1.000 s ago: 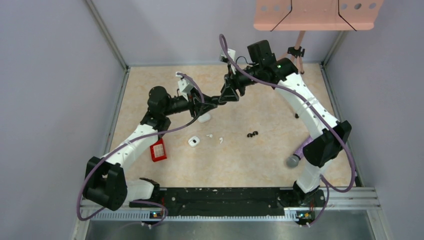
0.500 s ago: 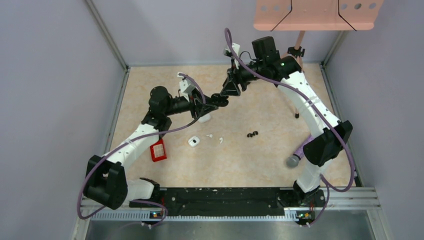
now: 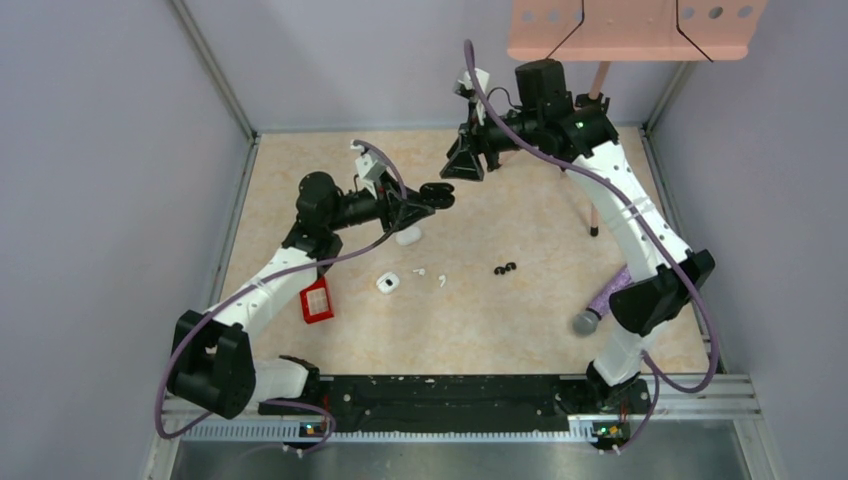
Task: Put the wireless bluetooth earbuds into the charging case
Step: Open the charging case, then pick up the earbud from the center of the board.
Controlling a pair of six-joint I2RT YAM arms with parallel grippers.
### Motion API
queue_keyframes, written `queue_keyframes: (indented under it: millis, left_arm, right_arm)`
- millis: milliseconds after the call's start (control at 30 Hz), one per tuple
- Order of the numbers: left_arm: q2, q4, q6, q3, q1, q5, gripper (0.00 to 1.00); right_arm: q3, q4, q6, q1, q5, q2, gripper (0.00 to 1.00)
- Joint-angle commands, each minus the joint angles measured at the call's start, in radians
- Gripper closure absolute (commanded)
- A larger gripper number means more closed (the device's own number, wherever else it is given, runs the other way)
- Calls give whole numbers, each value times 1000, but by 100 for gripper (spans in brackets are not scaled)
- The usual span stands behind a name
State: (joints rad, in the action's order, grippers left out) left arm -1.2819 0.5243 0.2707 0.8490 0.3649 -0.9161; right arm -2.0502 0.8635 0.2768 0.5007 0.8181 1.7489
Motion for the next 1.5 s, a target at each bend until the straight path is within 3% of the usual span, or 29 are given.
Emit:
queue_keyframes:
  millis: [0, 200, 367, 500, 1067, 1467]
  left_arm:
    - [0, 60, 68, 17, -14, 29, 100]
    - [27, 17, 77, 20, -42, 20, 100]
    - [61, -24, 76, 5, -84, 21, 100]
    - [81, -54, 82, 0, -109, 36, 100]
    - [157, -185, 70, -5, -185, 60, 100]
    - [157, -212, 55, 4, -201, 71, 100]
  right_arm:
    - [14, 21, 45, -10, -47, -90, 47]
    - [309, 27, 81, -79, -110, -216, 56]
    - [681, -28, 288, -89, -266, -363, 67]
    - [797, -87, 338, -91, -315, -346, 71]
    - [705, -149, 393, -101, -357, 83, 75]
    - [690, -111, 446, -103, -370, 144, 72]
